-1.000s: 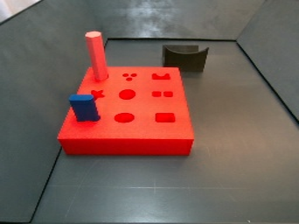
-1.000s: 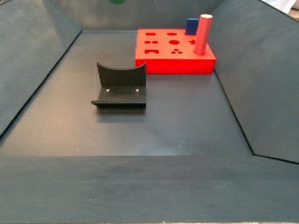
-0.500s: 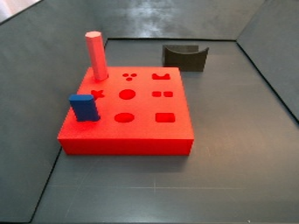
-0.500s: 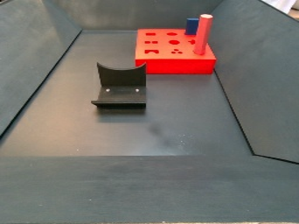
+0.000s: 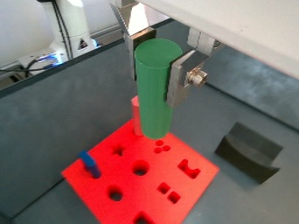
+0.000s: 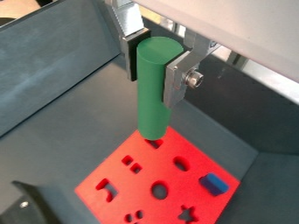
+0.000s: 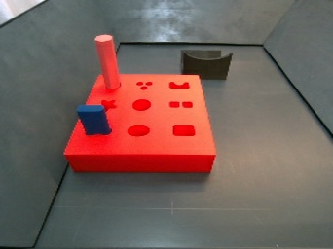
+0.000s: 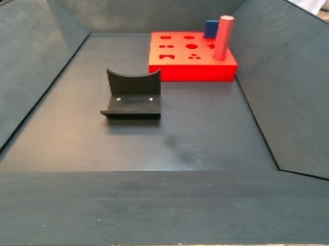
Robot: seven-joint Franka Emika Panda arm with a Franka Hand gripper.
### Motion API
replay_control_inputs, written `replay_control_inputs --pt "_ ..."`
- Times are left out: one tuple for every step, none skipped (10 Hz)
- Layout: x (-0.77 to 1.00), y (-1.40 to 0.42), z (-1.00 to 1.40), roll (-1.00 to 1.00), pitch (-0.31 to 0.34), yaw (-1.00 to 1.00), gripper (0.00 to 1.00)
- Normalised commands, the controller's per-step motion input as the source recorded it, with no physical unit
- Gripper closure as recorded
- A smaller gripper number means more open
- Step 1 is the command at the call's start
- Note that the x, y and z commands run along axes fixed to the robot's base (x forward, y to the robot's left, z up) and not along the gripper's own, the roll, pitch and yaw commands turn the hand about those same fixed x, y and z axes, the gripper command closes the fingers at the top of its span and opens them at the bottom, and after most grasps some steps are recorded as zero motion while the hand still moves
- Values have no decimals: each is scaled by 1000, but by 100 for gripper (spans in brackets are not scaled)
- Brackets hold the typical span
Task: Pick up the round object. Move up. Place the round object on the fixture. Regrasp the round object. Move to above the board. Insert the round object.
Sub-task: Move to above the board, then insert the round object.
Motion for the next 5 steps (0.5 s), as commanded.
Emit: replay_control_inputs --pt "-63 -46 15 -247 -7 -4 100" --pt "103 126 -314 -137 13 0 100" --pt "100 303 -669 -261 0 0 100" --pt "46 446 -549 -321 0 0 100" --pt "-129 557 -517 -344 -30 -89 100"
